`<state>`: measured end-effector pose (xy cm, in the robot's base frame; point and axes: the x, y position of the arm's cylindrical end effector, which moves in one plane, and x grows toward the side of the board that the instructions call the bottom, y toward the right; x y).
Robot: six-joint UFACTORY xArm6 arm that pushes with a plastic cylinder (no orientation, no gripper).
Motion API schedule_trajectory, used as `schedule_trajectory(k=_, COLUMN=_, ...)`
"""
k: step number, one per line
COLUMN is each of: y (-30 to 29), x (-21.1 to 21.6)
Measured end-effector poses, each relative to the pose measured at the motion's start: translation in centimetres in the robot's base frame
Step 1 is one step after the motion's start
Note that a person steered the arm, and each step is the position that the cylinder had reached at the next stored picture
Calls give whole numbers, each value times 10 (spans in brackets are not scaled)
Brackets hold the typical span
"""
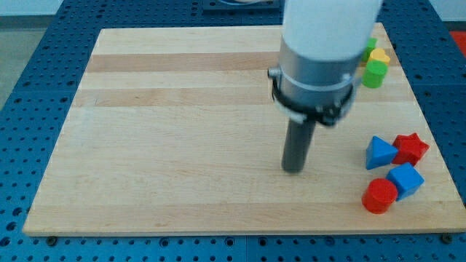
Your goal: Push the green star towards top of the blue triangle
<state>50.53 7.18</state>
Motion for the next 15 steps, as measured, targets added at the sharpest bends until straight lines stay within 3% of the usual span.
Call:
schedule_trajectory(k=1, y=0, x=-33)
schedule_trajectory(k=2, y=0, x=-35)
schedule_trajectory(k=3, y=1, x=-112)
schedule_trajectory(k=4, y=1, x=-122)
schedule_trajectory(k=6, y=104, x=-111)
schedule_trajectory(k=7, y=104, x=-111)
schedule_trajectory(k=8, y=147, x=-109)
schedule_trajectory(k=10, y=176, x=-110)
schedule_trajectory(k=11, y=215, x=-149)
schedule_trajectory(k=15, y=210, x=-189)
